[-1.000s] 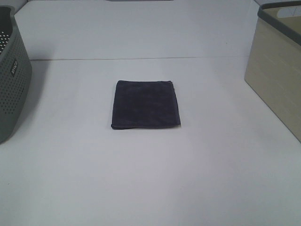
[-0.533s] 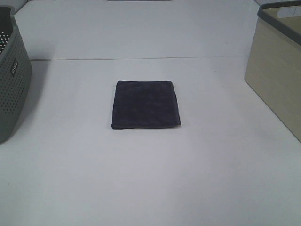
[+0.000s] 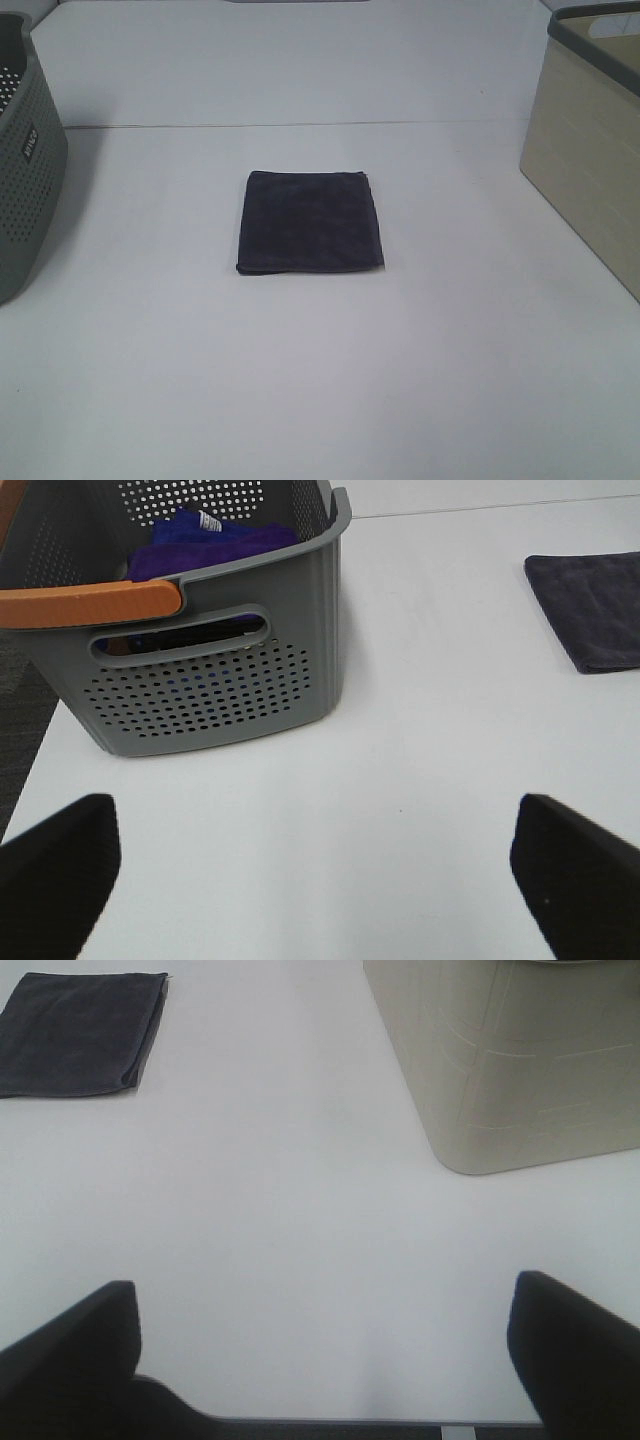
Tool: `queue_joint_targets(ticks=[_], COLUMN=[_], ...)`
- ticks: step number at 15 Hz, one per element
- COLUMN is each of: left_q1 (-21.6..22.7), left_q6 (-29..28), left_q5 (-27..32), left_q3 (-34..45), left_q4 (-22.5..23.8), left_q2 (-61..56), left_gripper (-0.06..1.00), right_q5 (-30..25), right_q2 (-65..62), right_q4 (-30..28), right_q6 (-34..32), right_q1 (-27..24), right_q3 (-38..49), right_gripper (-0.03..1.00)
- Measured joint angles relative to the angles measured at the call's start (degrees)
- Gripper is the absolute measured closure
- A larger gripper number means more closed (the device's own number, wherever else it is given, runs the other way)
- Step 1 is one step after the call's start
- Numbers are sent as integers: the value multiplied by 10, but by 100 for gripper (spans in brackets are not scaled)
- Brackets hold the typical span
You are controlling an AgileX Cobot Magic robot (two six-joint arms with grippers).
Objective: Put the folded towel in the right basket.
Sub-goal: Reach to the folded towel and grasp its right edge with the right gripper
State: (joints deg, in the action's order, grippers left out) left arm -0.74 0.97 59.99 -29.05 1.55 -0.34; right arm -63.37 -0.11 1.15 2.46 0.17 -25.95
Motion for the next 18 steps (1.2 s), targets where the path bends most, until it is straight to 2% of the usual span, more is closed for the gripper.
queue_joint_targets(ticks=[18], left_q1=[0], left_q6=[1], left_q5=[0], left_q3=[0], left_q4=[0], left_q2=[0], left_gripper=[-4], right_q5=[0], right_q2=[0], right_q4=[-1], right_q6=[0], right_q1=[0], right_q3=[0], right_gripper=[1])
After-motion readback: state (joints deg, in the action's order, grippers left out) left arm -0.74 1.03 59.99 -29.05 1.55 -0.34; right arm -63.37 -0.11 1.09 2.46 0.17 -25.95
